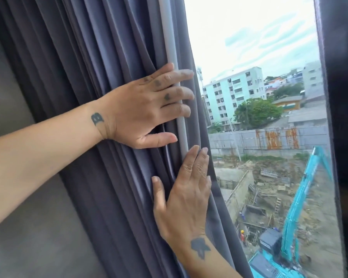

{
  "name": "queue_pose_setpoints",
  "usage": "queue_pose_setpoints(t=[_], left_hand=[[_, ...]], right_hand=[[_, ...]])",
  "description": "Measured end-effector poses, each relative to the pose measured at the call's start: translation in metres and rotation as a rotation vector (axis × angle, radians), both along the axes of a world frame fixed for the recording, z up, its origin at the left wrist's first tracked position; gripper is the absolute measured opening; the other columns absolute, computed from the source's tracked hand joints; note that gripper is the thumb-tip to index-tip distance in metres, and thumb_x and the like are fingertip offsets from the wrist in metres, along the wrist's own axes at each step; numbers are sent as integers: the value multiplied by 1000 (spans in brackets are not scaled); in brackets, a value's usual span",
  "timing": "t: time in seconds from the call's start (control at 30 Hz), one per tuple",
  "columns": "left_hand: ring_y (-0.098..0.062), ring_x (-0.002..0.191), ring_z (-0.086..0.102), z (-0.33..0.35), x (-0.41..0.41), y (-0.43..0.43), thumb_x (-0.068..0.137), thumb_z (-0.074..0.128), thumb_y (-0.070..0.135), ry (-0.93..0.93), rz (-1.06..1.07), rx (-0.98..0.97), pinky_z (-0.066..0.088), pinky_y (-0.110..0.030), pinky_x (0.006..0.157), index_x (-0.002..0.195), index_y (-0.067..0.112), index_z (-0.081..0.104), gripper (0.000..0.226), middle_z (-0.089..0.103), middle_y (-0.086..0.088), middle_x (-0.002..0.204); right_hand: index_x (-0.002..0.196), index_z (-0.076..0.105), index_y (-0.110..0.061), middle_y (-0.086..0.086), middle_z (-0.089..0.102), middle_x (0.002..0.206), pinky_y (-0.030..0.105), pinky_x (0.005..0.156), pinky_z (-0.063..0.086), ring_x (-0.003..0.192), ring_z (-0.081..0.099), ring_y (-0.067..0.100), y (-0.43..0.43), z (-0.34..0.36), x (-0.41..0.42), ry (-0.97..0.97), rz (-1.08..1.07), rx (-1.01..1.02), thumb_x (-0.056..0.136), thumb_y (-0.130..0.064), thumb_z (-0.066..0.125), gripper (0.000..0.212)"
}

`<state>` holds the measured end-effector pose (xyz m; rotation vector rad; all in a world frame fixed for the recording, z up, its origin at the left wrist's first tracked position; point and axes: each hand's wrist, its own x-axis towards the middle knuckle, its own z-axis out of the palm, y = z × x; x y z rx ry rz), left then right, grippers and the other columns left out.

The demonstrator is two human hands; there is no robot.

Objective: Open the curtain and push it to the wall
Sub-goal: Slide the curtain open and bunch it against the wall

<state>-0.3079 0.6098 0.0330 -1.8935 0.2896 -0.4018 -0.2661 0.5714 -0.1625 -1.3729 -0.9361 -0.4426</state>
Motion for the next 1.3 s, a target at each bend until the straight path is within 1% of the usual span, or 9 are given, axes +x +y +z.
queue_pose_setpoints(t=[0.2,0.37,0.53,0.63,0.77,0.93,1.0,1.1,1.3], left_hand=[[-37,135,23,4,-14,35,95,34,47,-7,-62,-11,7,-43,118,111,3,56,52,55,-22,126],[-37,133,26,7,-22,68,94,36,46,-30,-110,-24,9,-43,117,106,3,54,48,55,-23,125],[-39,133,29,8,-34,96,94,34,46,-80,-136,-49,13,-46,116,99,1,54,49,54,-23,126],[-40,134,28,8,-42,109,94,31,45,-92,-141,-74,12,-45,116,96,0,56,52,53,-24,128],[-41,134,27,6,-51,123,93,36,42,-85,-137,-101,12,-45,116,96,-1,57,48,51,-25,130],[-41,135,26,1,-65,141,92,39,39,-101,-113,-153,13,-46,115,95,-2,57,45,50,-25,133],[-41,135,26,-2,-70,147,91,40,38,-110,-101,-167,14,-47,115,94,-2,58,44,49,-25,133],[-42,135,28,-3,-77,157,91,41,37,-107,-83,-163,17,-48,115,93,-3,59,44,50,-25,133],[-40,136,27,-3,-97,180,93,38,38,-109,-44,-131,16,-46,115,98,-2,60,46,47,-24,138]], right_hand=[[141,3,-2,23,11,148,52,101,23,135,10,32,37,0,-17,5,-51,26,84,-45,36,80],[142,0,-7,20,9,150,45,107,14,137,5,26,74,1,-32,10,-42,66,88,-43,31,73],[143,1,-7,16,5,151,38,106,5,138,2,22,105,6,-45,-4,1,137,92,-53,20,70],[142,18,-8,14,8,151,45,107,10,138,7,24,121,13,-53,52,45,192,92,-46,24,63],[133,35,-8,18,16,150,55,101,24,134,23,33,136,23,-56,116,61,266,94,-52,11,64],[113,50,-10,19,22,148,56,99,26,132,26,35,151,24,-62,86,44,250,93,-34,27,40],[103,49,-13,22,26,146,57,96,29,129,31,40,159,25,-65,83,32,248,92,-31,29,29],[90,38,-22,25,28,143,59,93,33,124,36,44,172,27,-69,78,18,245,90,-27,29,11],[86,32,-23,26,26,144,62,80,43,111,47,50,198,26,-85,66,12,222,89,-29,27,9]])
